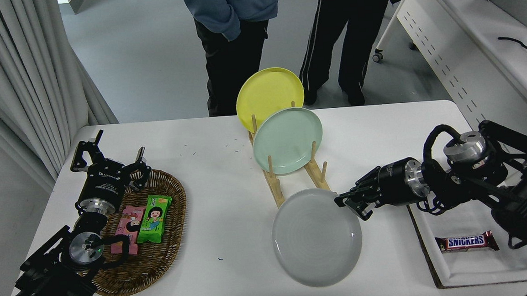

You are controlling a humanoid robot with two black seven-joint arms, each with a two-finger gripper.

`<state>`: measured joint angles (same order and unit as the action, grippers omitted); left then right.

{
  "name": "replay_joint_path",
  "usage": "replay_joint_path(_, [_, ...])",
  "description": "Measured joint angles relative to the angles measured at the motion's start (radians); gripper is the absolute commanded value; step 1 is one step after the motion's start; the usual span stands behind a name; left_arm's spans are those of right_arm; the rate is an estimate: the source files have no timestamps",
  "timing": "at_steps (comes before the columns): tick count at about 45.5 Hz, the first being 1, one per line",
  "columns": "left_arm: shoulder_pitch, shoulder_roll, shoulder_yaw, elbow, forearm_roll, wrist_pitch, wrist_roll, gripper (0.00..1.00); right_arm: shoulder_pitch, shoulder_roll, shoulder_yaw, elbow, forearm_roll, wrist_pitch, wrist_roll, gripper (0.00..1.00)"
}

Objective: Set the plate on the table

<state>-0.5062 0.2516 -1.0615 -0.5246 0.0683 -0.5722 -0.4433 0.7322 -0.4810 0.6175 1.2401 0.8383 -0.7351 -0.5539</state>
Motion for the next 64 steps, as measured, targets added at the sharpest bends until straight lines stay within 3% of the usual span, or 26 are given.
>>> replay_joint_path(40, [0.000, 0.000, 0.000, 0.000, 0.000, 0.000, 0.000, 1.00, -0.063, 0.206, 0.081, -0.312, -0.076, 0.043, -0.009, 0.00])
replay_joint_path(64, [0.000, 0.000, 0.000, 0.000, 0.000, 0.000, 0.000, 1.00, -0.068, 0.250, 0.074, -0.369, -0.117, 0.062, -0.013, 0.00])
